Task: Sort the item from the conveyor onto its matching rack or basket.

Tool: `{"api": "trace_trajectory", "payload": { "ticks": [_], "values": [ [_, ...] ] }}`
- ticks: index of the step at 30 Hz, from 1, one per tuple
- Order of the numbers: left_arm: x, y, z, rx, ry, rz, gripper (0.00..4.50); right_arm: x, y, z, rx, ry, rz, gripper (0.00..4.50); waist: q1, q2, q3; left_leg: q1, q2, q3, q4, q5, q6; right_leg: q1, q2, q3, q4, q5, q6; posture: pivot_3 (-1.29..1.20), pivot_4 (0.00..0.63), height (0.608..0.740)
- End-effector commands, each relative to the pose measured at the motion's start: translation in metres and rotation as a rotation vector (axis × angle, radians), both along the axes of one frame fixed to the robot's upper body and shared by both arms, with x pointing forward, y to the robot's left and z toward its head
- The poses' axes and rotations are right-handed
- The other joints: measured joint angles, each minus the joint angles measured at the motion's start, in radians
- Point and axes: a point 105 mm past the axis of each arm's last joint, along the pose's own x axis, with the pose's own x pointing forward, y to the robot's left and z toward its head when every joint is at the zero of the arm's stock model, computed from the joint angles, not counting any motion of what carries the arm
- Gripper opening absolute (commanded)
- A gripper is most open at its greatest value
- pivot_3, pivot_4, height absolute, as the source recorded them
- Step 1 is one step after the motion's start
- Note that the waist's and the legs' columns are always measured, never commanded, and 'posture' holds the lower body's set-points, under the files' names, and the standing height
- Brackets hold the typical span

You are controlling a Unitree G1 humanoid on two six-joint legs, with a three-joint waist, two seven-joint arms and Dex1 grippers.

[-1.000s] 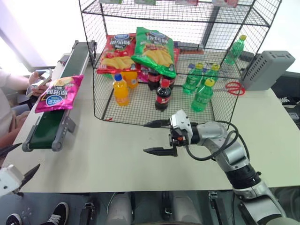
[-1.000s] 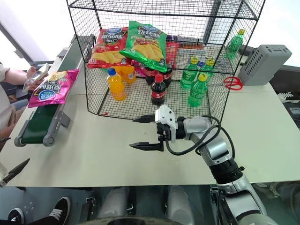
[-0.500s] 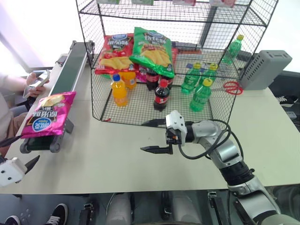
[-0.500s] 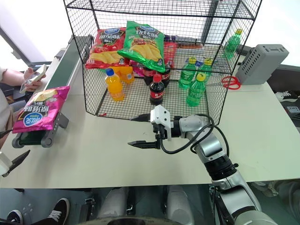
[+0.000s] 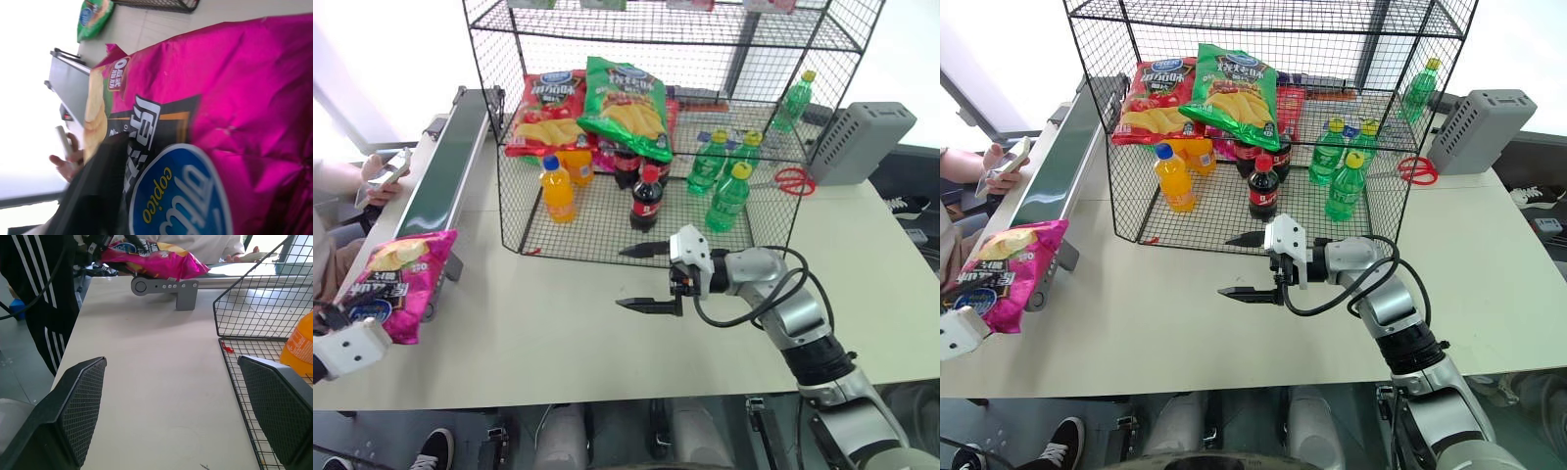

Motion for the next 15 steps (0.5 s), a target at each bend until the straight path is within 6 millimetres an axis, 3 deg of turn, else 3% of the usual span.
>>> {"api": "trace_trajectory", "payload": {
  "ticks": [1,2,3,6,10,15],
  "values": [
    [0.003,0.000,0.015,-0.002,-0.050,-0.004,0.79,0.001,-0.003,0.014,0.024,-0.060,-0.008,4.50,0.001,0.000,0.000,0.000,0.000,0.000,0.000,0.000,0.000,0.000,0.000,0.000,0.000,0.000,0.000,0.00,0.150,0.740],
    [0.003,-0.001,0.016,-0.003,-0.053,-0.005,0.22,0.001,-0.003,0.014,0.023,-0.061,-0.010,4.50,0.002,0.000,0.000,0.000,0.000,0.000,0.000,0.000,0.000,0.000,0.000,0.000,0.000,0.000,0.000,0.00,0.150,0.740],
    [0.004,-0.001,0.020,-0.025,-0.066,0.001,0.04,0.002,-0.004,0.014,0.022,-0.063,-0.012,4.50,0.002,0.000,0.000,0.000,0.000,0.000,0.000,0.000,0.000,0.000,0.000,0.000,0.000,0.000,0.000,0.00,0.150,0.740],
    [0.007,-0.002,0.034,-0.076,-0.123,0.017,0.04,0.002,-0.004,0.012,0.012,-0.068,-0.011,4.50,0.002,0.000,0.000,0.000,0.000,0.000,0.000,0.000,0.000,0.000,0.000,0.000,0.000,0.000,0.000,0.00,0.150,0.740],
    [0.013,-0.007,0.080,-0.364,-0.269,0.036,0.04,0.004,-0.004,0.011,0.014,-0.071,-0.017,4.50,0.001,-0.001,0.000,0.000,0.000,0.000,0.000,0.000,0.000,0.000,0.000,0.000,0.000,0.000,0.000,0.00,0.150,0.740],
    [0.000,-0.036,0.116,-0.748,-0.187,-0.114,0.04,0.009,-0.009,0.011,0.008,-0.086,-0.030,4.50,-0.004,-0.001,0.000,0.000,0.000,0.000,0.000,0.000,0.000,0.000,0.000,0.000,0.000,0.000,0.000,0.00,0.150,0.740]
  ]
}}
